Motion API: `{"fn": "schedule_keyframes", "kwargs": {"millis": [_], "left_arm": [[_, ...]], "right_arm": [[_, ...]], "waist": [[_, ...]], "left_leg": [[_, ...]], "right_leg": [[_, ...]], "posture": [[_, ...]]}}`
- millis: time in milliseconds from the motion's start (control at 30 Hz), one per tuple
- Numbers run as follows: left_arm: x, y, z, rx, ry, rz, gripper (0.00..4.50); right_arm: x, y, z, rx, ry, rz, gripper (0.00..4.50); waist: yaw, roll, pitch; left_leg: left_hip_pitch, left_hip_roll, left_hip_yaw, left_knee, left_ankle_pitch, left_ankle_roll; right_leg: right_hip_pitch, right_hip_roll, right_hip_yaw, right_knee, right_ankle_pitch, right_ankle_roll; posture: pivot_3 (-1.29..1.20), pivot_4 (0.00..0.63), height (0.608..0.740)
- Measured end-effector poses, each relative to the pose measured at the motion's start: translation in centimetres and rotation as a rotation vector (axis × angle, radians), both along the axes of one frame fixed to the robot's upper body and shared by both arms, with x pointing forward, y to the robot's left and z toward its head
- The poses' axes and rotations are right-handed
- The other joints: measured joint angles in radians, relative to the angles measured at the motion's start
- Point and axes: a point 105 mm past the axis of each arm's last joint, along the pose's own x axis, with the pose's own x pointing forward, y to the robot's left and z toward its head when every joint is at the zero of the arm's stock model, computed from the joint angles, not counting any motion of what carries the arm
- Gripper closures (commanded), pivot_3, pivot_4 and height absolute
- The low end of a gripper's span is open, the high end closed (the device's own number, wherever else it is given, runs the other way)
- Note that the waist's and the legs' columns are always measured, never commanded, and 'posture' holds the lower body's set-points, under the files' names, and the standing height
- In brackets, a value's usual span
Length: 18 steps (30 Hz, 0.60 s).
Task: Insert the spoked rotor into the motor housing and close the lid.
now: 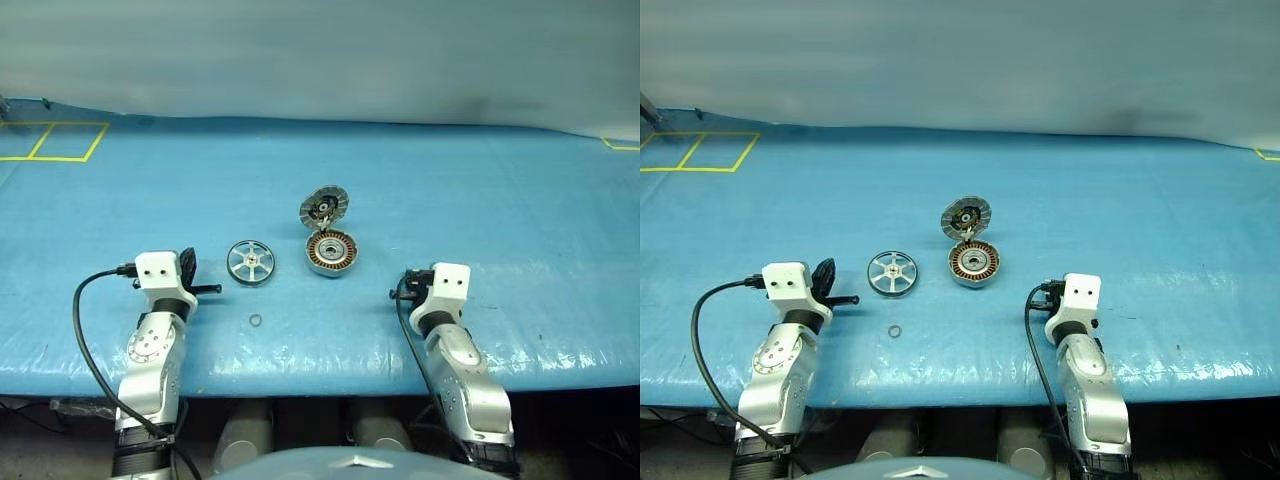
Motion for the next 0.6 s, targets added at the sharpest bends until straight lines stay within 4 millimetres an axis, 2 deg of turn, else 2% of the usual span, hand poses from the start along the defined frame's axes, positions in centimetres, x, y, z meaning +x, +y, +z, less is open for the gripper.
{"fn": "schedule_keyframes", "kwargs": {"millis": [133,233,333,367,467,600], "left_arm": [[0.2,0.1,1.0,-0.026,-0.014,-0.037,4.5],[0.2,-0.2,2.4,-0.057,-0.017,-0.124,4.5],[-0.1,-0.9,3.4,-0.013,0.007,-0.251,4.5],[-0.4,-1.3,3.7,0.011,0.022,-0.313,4.33],[-1.6,-3.1,4.3,0.085,0.085,-0.514,3.61],[-3.3,-4.7,4.0,0.161,0.182,-0.713,2.24]], "right_arm": [[0.2,-0.4,1.0,0.014,-0.022,0.022,4.48],[0.1,-0.4,1.9,-0.013,-0.021,0.108,4.48],[-0.2,0.1,2.9,-0.06,-0.025,0.236,4.48],[-0.5,0.5,3.3,-0.082,-0.025,0.292,4.5],[-1.4,2.0,4.5,-0.154,-0.018,0.486,3.9],[-3.3,3.8,4.6,-0.308,0.056,0.765,2.6]], "waist": [[-0.001,0.0,0.0],[-0.002,0.001,0.001],[-0.004,0.001,0.001],[-0.006,0.001,0.001],[-0.009,0.002,0.002],[-0.009,0.002,0.004]], "left_leg": [[0.0,0.0,0.0,0.0,0.0,0.0],[0.0,0.0,0.0,0.0,0.0,0.0],[0.0,0.0,0.0,0.0,0.0,0.0],[0.0,0.0,0.0,0.0,0.0,0.0],[0.0,0.0,0.0,0.0,0.0,0.0],[0.0,0.0,0.0,0.0,0.0,0.0]], "right_leg": [[0.0,0.0,0.0,0.0,0.0,0.0],[0.0,0.0,0.0,0.0,0.0,0.0],[0.0,0.0,0.0,0.0,0.0,0.0],[0.0,0.0,0.0,0.0,0.0,0.0],[0.0,0.0,0.0,0.0,0.0,0.0],[0.0,0.0,0.0,-0.001,0.0,0.0]], "posture": [[0.0,0.15,0.74],[0.0,0.15,0.74],[0.0,0.15,0.74],[0.0,0.15,0.74],[0.0,0.15,0.74],[0.0,0.15,0.74]]}}
